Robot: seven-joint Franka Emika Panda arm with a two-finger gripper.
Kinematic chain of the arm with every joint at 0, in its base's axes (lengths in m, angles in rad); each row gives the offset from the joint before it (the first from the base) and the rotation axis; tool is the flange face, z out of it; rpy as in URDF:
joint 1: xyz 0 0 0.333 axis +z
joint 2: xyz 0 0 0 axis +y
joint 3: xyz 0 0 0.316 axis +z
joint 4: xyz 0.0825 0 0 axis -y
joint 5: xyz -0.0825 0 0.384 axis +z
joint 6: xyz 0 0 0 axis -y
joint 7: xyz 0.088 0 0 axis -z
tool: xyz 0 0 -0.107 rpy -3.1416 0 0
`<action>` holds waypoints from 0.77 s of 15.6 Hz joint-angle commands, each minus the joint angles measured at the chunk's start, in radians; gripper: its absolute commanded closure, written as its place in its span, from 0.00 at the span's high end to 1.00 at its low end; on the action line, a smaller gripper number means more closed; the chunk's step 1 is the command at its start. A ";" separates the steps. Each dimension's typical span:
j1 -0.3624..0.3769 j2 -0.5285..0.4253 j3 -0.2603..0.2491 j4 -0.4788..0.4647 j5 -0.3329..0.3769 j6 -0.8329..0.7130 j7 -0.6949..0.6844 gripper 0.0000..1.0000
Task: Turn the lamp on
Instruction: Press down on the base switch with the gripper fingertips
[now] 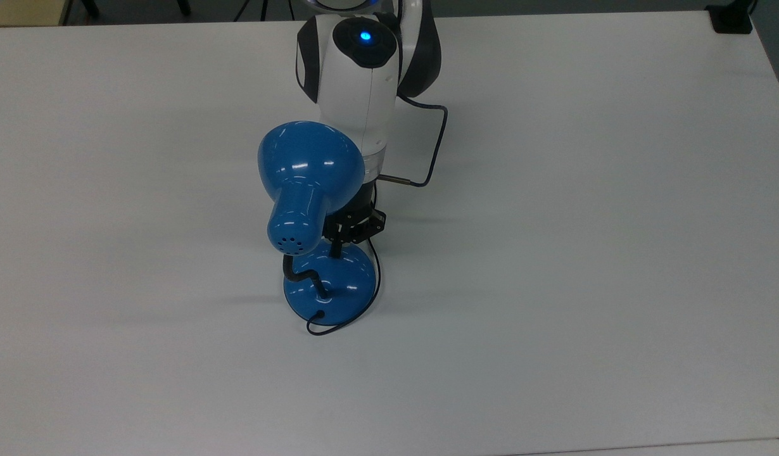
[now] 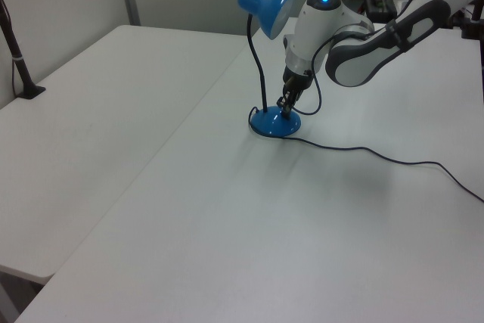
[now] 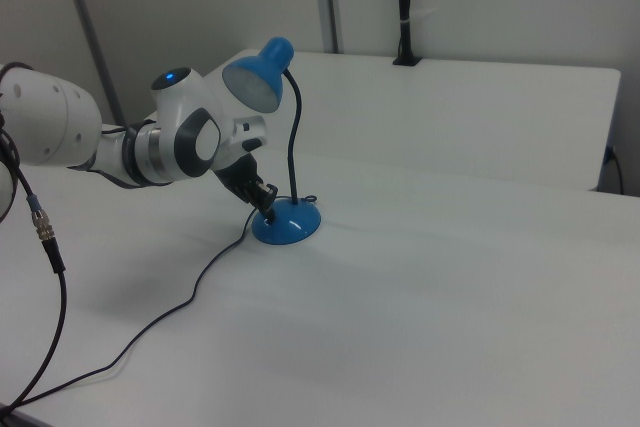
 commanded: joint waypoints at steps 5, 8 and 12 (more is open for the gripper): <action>-0.004 0.029 -0.002 0.013 -0.028 0.011 -0.004 0.00; -0.004 0.037 -0.002 0.013 -0.052 0.013 -0.003 0.00; -0.007 0.033 -0.002 0.011 -0.059 0.036 -0.009 0.00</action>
